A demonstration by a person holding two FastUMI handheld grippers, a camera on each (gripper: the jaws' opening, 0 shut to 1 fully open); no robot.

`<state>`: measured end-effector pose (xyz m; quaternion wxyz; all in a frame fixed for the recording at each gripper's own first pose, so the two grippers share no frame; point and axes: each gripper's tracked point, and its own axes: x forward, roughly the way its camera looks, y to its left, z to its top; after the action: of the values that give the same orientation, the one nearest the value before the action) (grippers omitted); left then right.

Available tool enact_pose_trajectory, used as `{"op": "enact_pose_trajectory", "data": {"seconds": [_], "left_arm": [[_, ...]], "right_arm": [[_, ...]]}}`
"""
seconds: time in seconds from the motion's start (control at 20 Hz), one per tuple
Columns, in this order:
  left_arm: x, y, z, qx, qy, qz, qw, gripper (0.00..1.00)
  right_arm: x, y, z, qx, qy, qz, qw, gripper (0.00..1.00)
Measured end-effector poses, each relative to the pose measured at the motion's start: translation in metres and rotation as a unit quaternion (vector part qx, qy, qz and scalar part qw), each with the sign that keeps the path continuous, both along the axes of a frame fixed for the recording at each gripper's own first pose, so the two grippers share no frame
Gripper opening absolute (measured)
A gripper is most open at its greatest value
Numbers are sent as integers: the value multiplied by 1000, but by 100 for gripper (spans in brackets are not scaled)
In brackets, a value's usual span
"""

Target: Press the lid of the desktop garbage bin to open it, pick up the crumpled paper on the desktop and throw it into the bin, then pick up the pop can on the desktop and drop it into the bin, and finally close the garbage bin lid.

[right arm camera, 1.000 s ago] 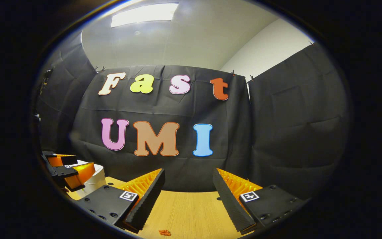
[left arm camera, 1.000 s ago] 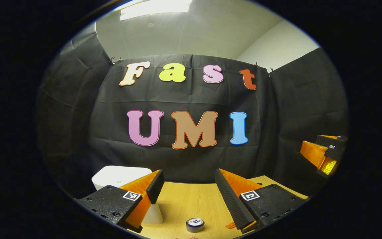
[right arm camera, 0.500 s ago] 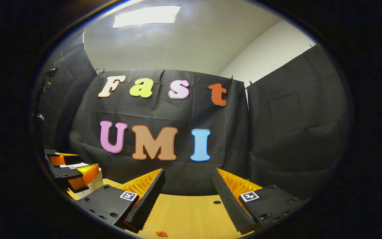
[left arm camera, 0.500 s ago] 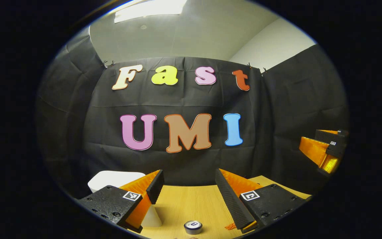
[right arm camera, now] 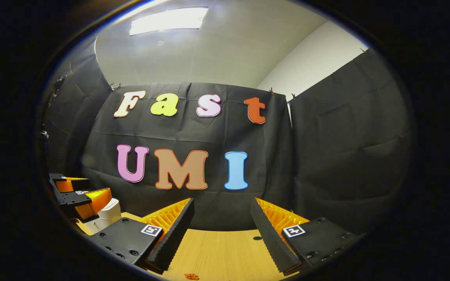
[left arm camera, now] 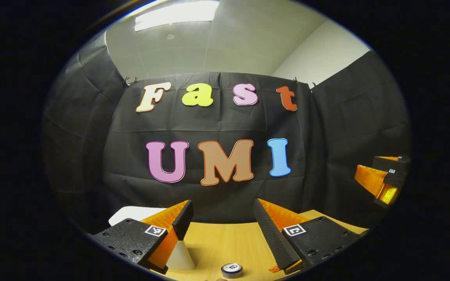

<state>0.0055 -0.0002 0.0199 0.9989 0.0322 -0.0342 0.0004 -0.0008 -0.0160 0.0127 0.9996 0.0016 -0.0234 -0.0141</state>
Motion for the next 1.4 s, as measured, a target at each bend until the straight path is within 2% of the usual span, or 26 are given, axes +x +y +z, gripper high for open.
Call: {"op": "enact_pose_trajectory", "data": {"seconds": [0.6, 0.8, 0.95, 1.0, 1.1, 1.25, 1.3, 1.35, 1.4], "left_arm": [[5, 20, -1, 10, 1, 25, 1000, 92], [4, 28, -3, 9, 2, 33, 999, 70], [5, 34, -4, 10, 4, 40, 999, 40], [5, 36, -6, 9, 6, 43, 999, 34], [4, 44, -6, 8, 9, 54, 998, 34], [6, 58, -12, -2, 19, 72, 997, 7], [7, 56, -15, -11, 25, 62, 998, 6], [5, 61, -18, -13, 30, 74, 997, 0], [6, 74, -20, -12, 31, 88, 996, 1]], "right_arm": [[8, 10, -4, -3, 5, 11, 1000, 96], [7, 11, -5, -5, 7, 11, 1000, 96], [7, 13, -7, -8, 9, 12, 1000, 96], [7, 14, -8, -8, 10, 13, 1000, 96], [7, 14, -8, -8, 11, 13, 1000, 96], [6, 16, -6, -10, 9, 13, 1000, 96], [5, 16, -6, -10, 9, 14, 1000, 96], [6, 17, -7, -11, 8, 14, 1000, 96], [6, 18, -6, -11, 8, 14, 1000, 96]]}}
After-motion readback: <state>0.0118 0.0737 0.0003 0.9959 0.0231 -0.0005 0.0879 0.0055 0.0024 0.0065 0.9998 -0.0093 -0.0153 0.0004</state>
